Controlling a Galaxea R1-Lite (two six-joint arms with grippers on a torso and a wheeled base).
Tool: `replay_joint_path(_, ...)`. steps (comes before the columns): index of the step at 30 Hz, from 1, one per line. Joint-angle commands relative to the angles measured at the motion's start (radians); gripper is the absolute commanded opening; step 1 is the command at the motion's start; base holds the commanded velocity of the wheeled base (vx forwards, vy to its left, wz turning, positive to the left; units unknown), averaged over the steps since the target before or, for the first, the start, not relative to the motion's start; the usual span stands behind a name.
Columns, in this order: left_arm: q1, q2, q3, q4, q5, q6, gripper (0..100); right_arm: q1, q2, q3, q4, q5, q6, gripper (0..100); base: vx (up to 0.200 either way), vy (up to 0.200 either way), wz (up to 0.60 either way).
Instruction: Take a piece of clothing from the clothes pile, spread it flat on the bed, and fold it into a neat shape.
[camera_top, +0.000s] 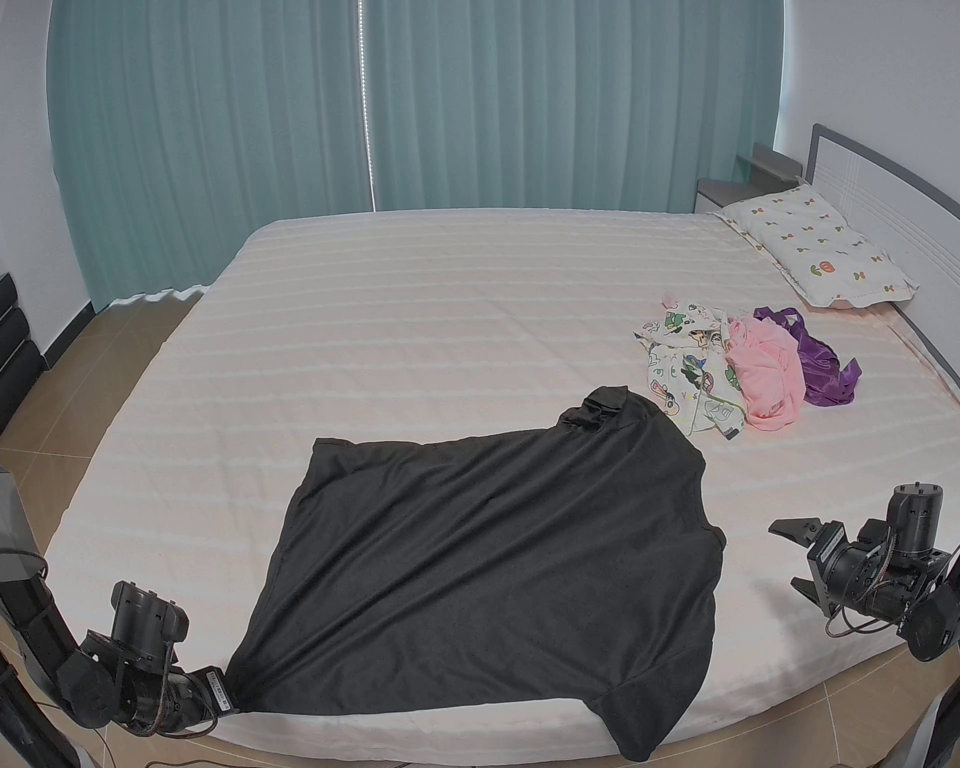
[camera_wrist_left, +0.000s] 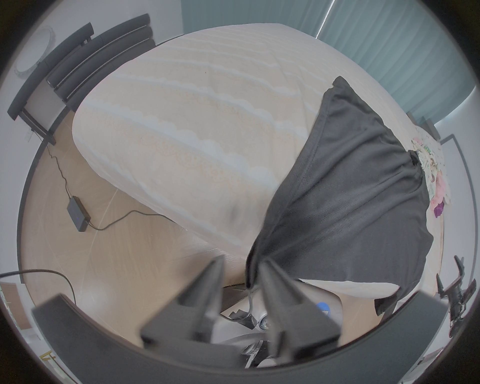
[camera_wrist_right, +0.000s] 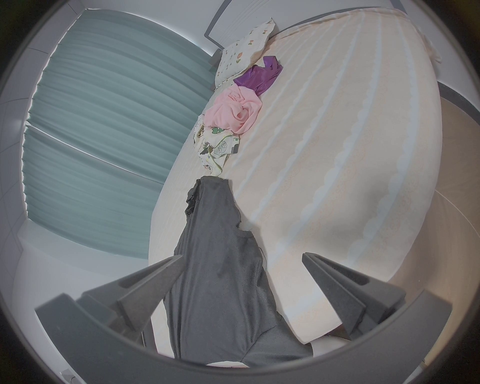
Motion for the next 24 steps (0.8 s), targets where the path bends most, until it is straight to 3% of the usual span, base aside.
replay_joint_path(1, 0.007, -0.012, 0.011, -0.017, -0.014, -0.003, 100, 0.000, 0.005, 0.002, 0.000, 0.001, 0.000, 100, 0.000, 0.000, 0.00)
replay_joint_path(6, 0.023, -0.018, -0.048, -0.051, -0.014, -0.008, 100, 0.000, 0.015, 0.002, 0.000, 0.001, 0.000, 100, 0.000, 0.000, 0.00)
replay_joint_path(17, 0.012, -0.017, -0.359, -0.056, -0.018, -0.023, 100, 0.023, 0.027, 0.004, -0.002, -0.004, -0.001, 100, 0.000, 0.000, 0.00)
replay_joint_path(24, -0.006, 0.015, -0.410, -0.056, -0.020, -0.067, 100, 0.037, 0.022, 0.007, -0.002, -0.008, -0.001, 100, 0.000, 0.000, 0.00)
